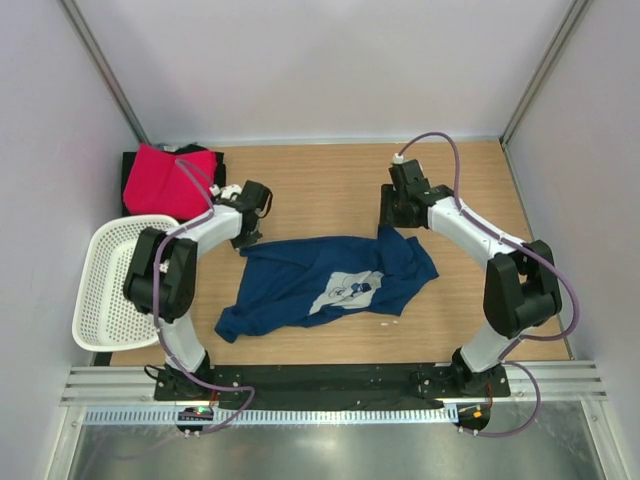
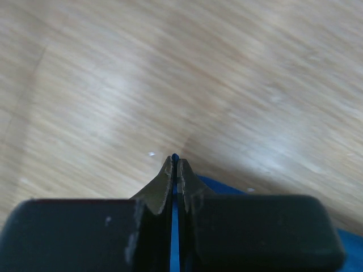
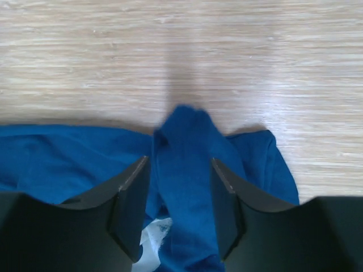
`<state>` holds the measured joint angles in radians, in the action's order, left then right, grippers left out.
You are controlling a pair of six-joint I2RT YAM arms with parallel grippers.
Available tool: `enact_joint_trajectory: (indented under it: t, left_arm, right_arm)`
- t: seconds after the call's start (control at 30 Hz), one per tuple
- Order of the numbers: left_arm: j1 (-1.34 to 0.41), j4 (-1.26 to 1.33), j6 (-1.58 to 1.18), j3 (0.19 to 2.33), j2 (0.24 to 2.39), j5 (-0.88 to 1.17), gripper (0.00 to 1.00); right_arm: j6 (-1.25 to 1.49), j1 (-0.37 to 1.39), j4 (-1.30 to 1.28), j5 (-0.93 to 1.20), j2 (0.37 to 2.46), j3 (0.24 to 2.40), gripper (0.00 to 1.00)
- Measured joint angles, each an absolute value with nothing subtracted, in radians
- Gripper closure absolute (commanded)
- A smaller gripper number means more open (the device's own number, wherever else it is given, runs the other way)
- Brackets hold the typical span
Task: Fold and stack the t-shirts
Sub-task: Flatten the tshirt out
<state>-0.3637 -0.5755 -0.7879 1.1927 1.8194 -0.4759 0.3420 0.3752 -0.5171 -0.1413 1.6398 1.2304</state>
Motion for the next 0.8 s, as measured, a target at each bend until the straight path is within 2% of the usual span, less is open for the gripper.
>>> enact_joint_trajectory:
  t: [0.03,0.13,0.3,0.47,0.57,0.6,0.8]
  left_arm:
    - [-0.356,-0.574,-0.792,1.174,1.805,-0.479,1.0]
    - [-0.345,-0.573,-0.804,1.13,1.779,-0.487,1.0]
    - [-0.344,-0.569,-0.805,1.115,1.779,-0.488,1.0]
    - [-0.344,-0.552,-0.805,1.114,1.779,-0.486,1.0]
    - [-0.344,-0.544,-0.804,1.109,1.779,-0.485,1.0]
    - [-0.344,-0.543,-0.804,1.107,1.779,-0.485,1.0]
    - [-0.344,-0.536,-0.801,1.105,1.779,-0.478,1.0]
  right_arm:
    - [0.34,0.375,-0.52,-0.134,1.645,1.235,0.37]
    - [0.345,0.376,-0.533,-0.117,1.62,1.217,0.3]
    - [0.361,0.413,-0.554,-0.117,1.432,1.085,0.29]
    - [0.37,0.533,-0.561,-0.167,1.348,1.012,0.4]
    - [0.374,0.585,-0.559,-0.217,1.392,0.986,0.43]
    - [0.374,0.597,-0.56,-0.234,1.413,0.974,0.48]
    - [0.395,0.614,-0.558,-0.329,1.526,0.927,0.61]
